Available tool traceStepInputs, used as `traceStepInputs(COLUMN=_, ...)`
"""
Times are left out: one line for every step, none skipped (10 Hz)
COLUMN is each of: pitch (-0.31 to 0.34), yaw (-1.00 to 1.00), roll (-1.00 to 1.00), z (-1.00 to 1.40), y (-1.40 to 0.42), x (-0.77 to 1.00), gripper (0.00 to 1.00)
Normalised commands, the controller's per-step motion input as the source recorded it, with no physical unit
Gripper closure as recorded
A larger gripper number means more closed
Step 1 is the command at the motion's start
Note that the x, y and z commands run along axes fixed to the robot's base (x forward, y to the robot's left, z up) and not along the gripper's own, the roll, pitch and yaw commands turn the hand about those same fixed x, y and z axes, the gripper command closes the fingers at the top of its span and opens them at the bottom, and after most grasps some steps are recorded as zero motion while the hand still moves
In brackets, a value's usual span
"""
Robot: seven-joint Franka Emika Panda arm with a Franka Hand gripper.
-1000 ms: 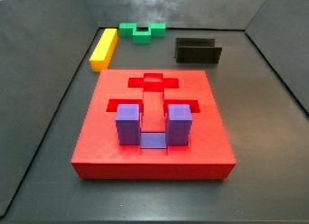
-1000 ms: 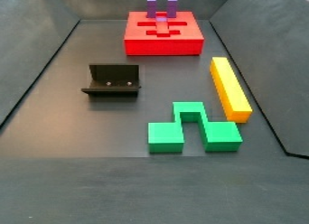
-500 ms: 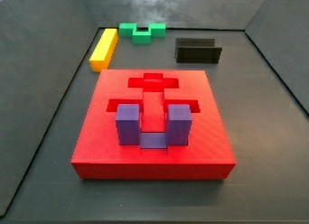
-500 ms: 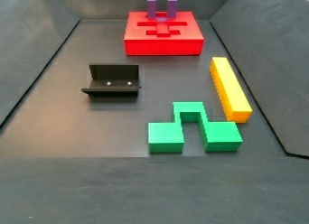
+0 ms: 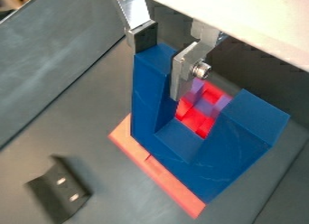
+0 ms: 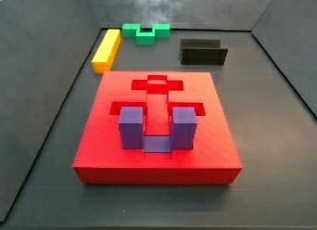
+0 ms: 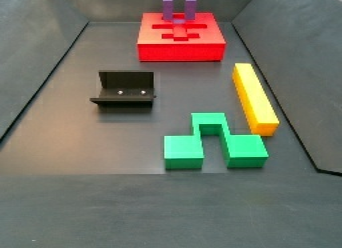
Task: Pick up the blue object. Move up. Place the blue object on the fixture. Regrasp the blue object. Move to above the board. Insert the blue object.
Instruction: Move to above the board, then insert the blue object.
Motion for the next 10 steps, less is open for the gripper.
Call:
traceStepInputs(pitch=-0.012, yaw=-0.02, roll=-0.87, z=0.01, y=0.02, x=-0.10, gripper=1.00)
traceStepInputs(pitch=-0.028, yaw=-0.01, roll=-0.66, z=0.01, y=0.02, x=-0.09, gripper=1.00)
traceStepInputs(pitch=-0.037, yaw=-0.01, roll=-0.46, z=0.00, y=0.02, x=-0.07, gripper=1.00)
traceStepInputs(pitch=-0.036, yaw=-0.01, roll=-0.35, z=0.00, y=0.02, x=-0.06, gripper=1.00)
traceStepInputs(pitch=-0.028, yaw=-0.01, roll=-0.21, z=0.01, y=0.02, x=-0.04, gripper=1.00)
traceStepInputs(pitch=-0.001, yaw=-0.03, roll=0.00, z=-0.15, y=0.07, x=0.18, gripper=1.00)
traceStepInputs(pitch=0.000, yaw=-0.09, roll=-0.23, z=-0.27, y=0.49, x=0.58, gripper=1.00)
traceStepInputs(pitch=0.000, yaw=-0.21, roll=-0.29, z=-0.28, y=0.48, x=0.65, gripper=1.00)
traceStepInputs(pitch=0.000, yaw=-0.23, roll=-0.34, z=-0.40, y=0.42, x=0.61, gripper=1.00)
traceStepInputs(pitch=-0.001, yaw=-0.26, roll=-0.37, z=-0.32, y=0.36, x=0.59, gripper=1.00)
